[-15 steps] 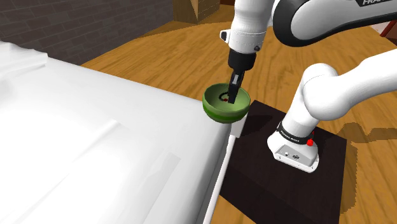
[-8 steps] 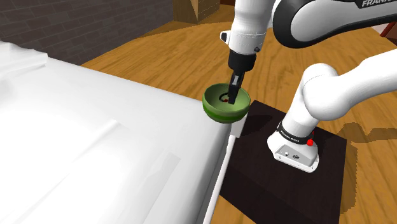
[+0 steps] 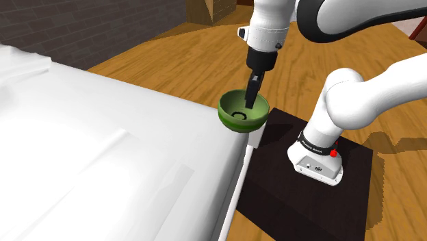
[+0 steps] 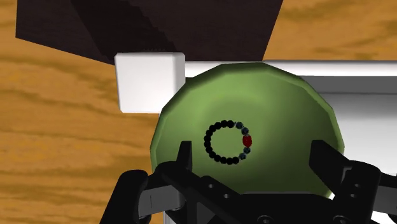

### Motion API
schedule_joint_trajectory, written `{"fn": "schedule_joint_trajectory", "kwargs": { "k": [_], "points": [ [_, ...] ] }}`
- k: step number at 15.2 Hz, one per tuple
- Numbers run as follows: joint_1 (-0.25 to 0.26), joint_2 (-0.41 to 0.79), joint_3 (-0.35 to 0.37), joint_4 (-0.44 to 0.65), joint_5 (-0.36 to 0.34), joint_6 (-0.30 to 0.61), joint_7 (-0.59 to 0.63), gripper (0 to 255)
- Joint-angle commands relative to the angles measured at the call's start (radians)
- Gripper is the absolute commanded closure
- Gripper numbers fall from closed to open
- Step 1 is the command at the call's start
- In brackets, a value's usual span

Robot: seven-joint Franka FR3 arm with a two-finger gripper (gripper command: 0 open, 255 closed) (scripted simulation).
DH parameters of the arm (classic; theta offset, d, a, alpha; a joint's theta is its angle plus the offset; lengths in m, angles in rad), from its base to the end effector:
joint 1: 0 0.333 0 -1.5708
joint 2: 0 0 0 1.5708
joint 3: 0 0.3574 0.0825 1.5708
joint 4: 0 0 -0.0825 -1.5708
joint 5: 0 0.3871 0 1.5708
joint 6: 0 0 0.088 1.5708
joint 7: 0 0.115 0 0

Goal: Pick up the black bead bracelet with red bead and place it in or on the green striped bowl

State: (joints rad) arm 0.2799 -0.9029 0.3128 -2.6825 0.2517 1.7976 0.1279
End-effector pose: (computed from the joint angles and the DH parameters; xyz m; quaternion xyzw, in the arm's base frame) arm 0.2028 0.1763 0.4922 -0.9894 -0.1455 -0.0002 0.0006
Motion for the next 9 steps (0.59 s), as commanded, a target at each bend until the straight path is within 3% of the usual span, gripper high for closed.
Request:
{"fn": "schedule_joint_trajectory", "kwargs": {
  "k": [1, 9],
  "points": [
    [-0.005, 0.001, -0.011, 0.06, -0.012, -0.059, 0.005, 0],
    [-0.008, 0.002, -0.017, 0.086, -0.018, -0.085, 0.006, 0]
  ]
}}
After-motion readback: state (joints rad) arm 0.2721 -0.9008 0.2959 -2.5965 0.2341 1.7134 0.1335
